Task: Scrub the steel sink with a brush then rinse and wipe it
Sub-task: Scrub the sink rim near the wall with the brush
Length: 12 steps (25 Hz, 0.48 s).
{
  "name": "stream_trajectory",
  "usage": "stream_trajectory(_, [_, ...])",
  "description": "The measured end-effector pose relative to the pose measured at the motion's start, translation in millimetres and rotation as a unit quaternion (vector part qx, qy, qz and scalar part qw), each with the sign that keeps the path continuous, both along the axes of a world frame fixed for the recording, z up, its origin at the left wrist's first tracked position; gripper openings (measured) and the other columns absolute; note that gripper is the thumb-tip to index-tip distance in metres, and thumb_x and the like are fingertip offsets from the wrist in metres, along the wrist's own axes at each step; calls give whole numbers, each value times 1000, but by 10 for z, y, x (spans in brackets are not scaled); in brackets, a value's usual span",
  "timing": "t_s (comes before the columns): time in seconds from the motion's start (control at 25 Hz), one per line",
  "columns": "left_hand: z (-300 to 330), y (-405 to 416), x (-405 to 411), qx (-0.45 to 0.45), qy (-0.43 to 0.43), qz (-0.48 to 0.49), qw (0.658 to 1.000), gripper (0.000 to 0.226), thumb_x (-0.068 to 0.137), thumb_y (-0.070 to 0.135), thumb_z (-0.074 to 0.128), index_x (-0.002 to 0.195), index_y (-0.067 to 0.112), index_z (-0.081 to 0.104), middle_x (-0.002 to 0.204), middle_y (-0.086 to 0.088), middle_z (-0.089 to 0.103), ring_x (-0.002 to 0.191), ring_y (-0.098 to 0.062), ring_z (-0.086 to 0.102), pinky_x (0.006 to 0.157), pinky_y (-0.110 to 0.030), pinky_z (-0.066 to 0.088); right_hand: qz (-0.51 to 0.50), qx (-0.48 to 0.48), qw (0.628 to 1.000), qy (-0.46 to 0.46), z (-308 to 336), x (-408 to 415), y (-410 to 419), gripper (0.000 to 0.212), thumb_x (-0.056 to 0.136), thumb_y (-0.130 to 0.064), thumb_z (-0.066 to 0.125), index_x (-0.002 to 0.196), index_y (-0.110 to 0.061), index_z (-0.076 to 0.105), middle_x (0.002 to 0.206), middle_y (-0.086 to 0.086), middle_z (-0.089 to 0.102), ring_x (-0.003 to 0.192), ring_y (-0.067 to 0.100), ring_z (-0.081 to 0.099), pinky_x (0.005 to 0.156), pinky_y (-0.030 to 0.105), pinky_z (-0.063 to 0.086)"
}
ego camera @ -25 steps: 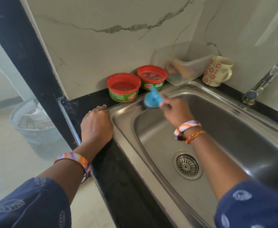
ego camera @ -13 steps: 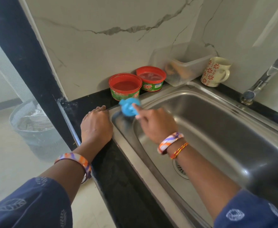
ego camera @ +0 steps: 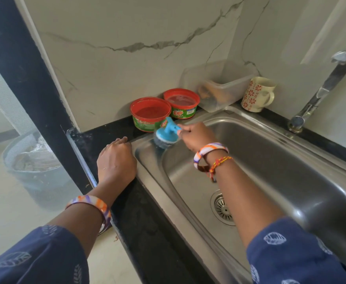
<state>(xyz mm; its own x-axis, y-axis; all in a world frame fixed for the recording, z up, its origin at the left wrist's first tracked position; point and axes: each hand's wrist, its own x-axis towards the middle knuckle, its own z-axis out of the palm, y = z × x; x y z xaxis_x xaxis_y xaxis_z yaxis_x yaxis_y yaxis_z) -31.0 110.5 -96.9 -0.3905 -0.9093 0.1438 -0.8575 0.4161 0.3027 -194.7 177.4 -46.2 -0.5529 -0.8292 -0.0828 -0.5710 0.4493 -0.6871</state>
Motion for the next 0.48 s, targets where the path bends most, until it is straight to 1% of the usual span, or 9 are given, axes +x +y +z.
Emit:
stream_trajectory(0.04, [0,-3,3,0,-1,-1,1000,43,94,6,40,136,12,51,148,-2,41,137,-24,38,111,-38,32,-13,16,999,34,45,-25,-21,33,93,-27,49,124,-26,61,111,9,68,102,29,61,80,28,45])
stream_trajectory(0.08, [-1,-10,5,0,-4,-2,1000,43,94,6,40,135,12,51,148,-2,41,137,-24,38,111,-39,32,-6,28,998,59,69,-10,-27,33,93,-28,48,123,-26,61,122,9,64,111,31,58,85,28,45])
stream_trajectory(0.12, [-5,-17,10,0,-7,-4,1000,43,93,7,41,134,12,53,148,-2,41,137,-25,38,110,-39,34,17,38,997,67,62,38,-24,33,93,-30,49,123,-27,61,124,8,62,110,30,58,81,26,45])
stream_trajectory(0.16, [-10,-26,10,0,-9,-7,1000,42,93,7,42,133,12,54,148,-2,41,136,-25,39,109,-40,35,38,44,996,61,52,97,-20,33,93,-32,49,123,-28,61,123,8,63,104,28,59,75,24,44])
stream_trajectory(0.2, [-8,-28,8,0,-10,-7,1000,42,92,8,43,132,12,55,148,-2,41,136,-25,39,108,-40,36,43,48,997,51,54,116,-17,33,92,-34,50,123,-28,61,122,8,64,101,27,60,73,24,44])
stream_trajectory(0.32, [-6,-14,-6,3,-11,-3,1000,42,92,6,42,132,11,55,147,-3,42,136,-25,39,108,-40,36,-10,45,994,102,59,39,-41,33,92,-31,48,122,-28,62,124,7,62,111,30,58,86,29,46])
stream_trajectory(0.36, [-7,-11,-5,2,-10,-2,1000,43,91,6,42,132,11,55,147,-3,43,135,-26,41,107,-40,37,1,45,994,104,40,60,-34,33,92,-30,49,123,-27,61,124,7,62,112,30,58,88,30,46])
stream_trajectory(0.44, [-1,-22,0,-2,-8,3,1000,43,90,6,43,131,10,56,145,-4,45,132,-28,44,105,-39,38,54,41,994,81,1,180,3,35,92,-28,49,126,-27,59,124,7,63,112,28,59,89,30,46])
stream_trajectory(0.48, [2,-24,0,-3,-7,5,1000,43,90,6,43,131,10,56,145,-5,45,131,-28,44,105,-39,38,61,41,993,90,3,213,15,36,92,-28,48,127,-27,58,125,7,63,112,29,59,88,30,46])
